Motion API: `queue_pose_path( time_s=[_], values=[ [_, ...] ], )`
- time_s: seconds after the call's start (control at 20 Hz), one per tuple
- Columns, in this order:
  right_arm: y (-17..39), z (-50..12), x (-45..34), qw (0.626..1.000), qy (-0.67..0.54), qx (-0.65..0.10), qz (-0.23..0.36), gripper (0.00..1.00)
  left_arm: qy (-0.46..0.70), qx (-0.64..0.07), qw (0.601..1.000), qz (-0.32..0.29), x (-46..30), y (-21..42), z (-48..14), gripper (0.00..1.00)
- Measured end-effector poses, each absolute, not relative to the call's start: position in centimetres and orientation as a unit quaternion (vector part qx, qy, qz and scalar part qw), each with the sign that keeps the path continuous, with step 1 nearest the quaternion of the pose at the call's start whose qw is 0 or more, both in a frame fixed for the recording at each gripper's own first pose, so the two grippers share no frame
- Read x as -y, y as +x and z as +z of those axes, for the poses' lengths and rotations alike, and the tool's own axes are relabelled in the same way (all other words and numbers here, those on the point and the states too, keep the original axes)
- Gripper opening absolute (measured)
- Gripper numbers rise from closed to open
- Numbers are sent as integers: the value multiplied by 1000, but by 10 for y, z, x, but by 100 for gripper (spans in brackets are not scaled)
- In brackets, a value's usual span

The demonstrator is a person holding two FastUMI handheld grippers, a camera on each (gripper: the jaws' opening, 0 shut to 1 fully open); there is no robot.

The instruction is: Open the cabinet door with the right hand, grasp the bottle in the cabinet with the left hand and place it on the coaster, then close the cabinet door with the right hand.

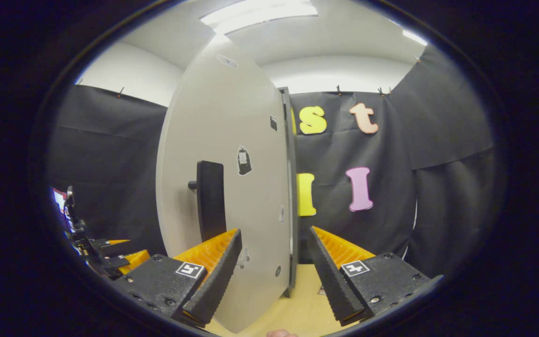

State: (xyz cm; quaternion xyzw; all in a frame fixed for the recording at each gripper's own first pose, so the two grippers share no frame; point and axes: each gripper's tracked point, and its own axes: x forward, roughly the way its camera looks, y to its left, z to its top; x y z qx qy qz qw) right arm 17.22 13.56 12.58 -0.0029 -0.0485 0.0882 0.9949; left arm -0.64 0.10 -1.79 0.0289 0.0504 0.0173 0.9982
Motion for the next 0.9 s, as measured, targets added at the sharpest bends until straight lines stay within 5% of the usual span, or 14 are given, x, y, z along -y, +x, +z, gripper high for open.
queue_pose_path(
  time_s=[0.9],
  values=[
    [234, 122, -242, 989, 2, 49, 143, 92, 14, -51, 999, -5, -27, 5, -30, 95]
  ],
)
